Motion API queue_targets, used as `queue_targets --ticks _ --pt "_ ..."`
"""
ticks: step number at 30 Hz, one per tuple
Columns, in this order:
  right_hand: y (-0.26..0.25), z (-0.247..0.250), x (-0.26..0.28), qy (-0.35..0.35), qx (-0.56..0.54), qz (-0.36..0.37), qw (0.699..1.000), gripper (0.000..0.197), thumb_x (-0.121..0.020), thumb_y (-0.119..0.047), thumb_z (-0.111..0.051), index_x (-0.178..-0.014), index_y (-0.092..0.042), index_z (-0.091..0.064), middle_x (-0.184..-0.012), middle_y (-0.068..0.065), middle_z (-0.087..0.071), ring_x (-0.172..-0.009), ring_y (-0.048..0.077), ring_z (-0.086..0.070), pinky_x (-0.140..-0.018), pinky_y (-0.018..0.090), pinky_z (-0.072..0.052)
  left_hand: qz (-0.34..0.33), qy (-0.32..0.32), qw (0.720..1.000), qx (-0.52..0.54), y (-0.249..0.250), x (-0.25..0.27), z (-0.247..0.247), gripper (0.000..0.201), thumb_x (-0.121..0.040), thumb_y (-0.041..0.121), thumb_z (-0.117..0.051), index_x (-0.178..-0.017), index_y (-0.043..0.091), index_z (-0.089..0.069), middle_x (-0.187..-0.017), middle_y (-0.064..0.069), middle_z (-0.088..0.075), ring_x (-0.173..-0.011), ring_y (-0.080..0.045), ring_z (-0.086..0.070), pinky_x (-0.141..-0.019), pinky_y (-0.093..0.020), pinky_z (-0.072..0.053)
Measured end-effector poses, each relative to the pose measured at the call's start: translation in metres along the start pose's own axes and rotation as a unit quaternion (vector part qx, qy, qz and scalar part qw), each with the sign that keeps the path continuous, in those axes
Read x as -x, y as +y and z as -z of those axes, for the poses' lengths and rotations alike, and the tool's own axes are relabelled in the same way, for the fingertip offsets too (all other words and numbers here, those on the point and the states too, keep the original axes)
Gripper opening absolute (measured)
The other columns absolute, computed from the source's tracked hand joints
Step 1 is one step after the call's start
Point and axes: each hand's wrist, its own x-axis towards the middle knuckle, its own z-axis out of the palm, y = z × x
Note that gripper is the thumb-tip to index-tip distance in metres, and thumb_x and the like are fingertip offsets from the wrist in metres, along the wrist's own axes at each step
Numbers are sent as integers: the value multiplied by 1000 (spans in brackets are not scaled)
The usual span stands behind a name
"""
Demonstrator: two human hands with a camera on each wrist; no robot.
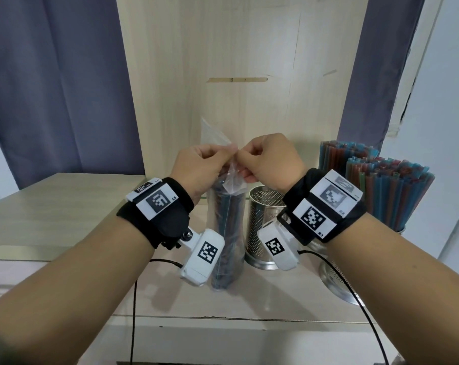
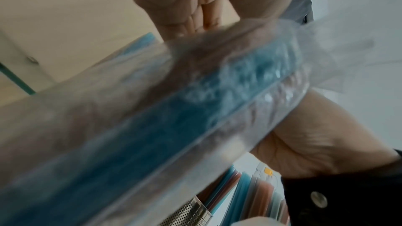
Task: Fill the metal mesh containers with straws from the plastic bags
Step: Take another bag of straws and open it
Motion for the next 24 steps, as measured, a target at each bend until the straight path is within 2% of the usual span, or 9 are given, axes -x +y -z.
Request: queue_targets --ticks 3,5,10,12,14,17,20,22,24 --pt "2 -1 -1 9 23 14 1000 19 -89 -16 -63 -76 -2 -68 -66 10 -72 -61 22 -72 -65 36 -62 12 -11 1000 2 0 -2 0 17 -93 10 -63 -78 6 -67 -72 -12 -63 -64 -20 -56 -52 -20 -50" --pt "1 -2 -1 20 35 24 999 17 -88 -15 -62 -74 -6 -67 -65 8 -72 -62 21 -72 -67 36 -61 15 -21 1000 6 -2 -2 -1 22 -96 9 -57 -75 7 -64 -72 -12 -60 -61 -18 -54 -51 -18 -50" --pt "2 0 -1 14 31 31 999 18 -89 -11 -62 -71 -9 -65 -60 1 -68 -53 10 -68 -59 24 -57 30 -56 997 52 -8 -2 0 29 -99 7 -51 -72 7 -62 -75 -13 -62 -74 -25 -57 -82 -35 -53" --pt "4 1 0 -7 7 25 1000 22 -91 -9 -61 -69 -10 -62 -60 1 -65 -48 4 -63 -55 20 -55 40 -59 995 67 -9 -2 0 29 -99 7 -50 -73 6 -61 -72 -11 -64 -75 -25 -59 -85 -37 -53" --pt "4 2 1 -26 -20 20 999 27 -94 -7 -59 -67 -10 -60 -61 2 -64 -47 2 -61 -52 18 -53 52 -63 993 84 -9 -2 0 28 -99 8 -50 -74 5 -61 -69 -8 -66 -71 -21 -60 -79 -31 -56" --pt "3 3 3 -50 -38 5 998 26 -96 -6 -57 -70 -5 -60 -63 4 -61 -44 -1 -58 -48 13 -47 75 -84 988 108 -6 -2 1 26 -99 10 -49 -77 3 -60 -74 -11 -62 -73 -20 -57 -68 -22 -57" --pt "1 4 4 -60 -97 -26 993 26 -99 -6 -52 -74 -3 -60 -65 4 -59 -45 0 -56 -49 13 -48 99 -84 984 120 -1 0 1 26 -102 17 -44 -88 1 -60 -72 -8 -69 -68 -17 -68 -64 -22 -59" --pt "-4 6 8 -63 -149 -53 985 26 -100 -9 -51 -75 -7 -57 -68 7 -60 -53 8 -58 -57 18 -54 99 -68 986 113 5 0 2 26 -103 21 -45 -94 2 -59 -74 -7 -70 -61 -12 -69 -58 -24 -58" --pt "-11 10 15 -69 -80 -40 994 28 -98 -24 -56 -75 -7 -57 -71 20 -63 -63 21 -60 -66 31 -57 79 -59 990 100 10 0 4 22 -101 22 -49 -91 5 -58 -69 -4 -66 -53 -9 -65 -53 -23 -56"
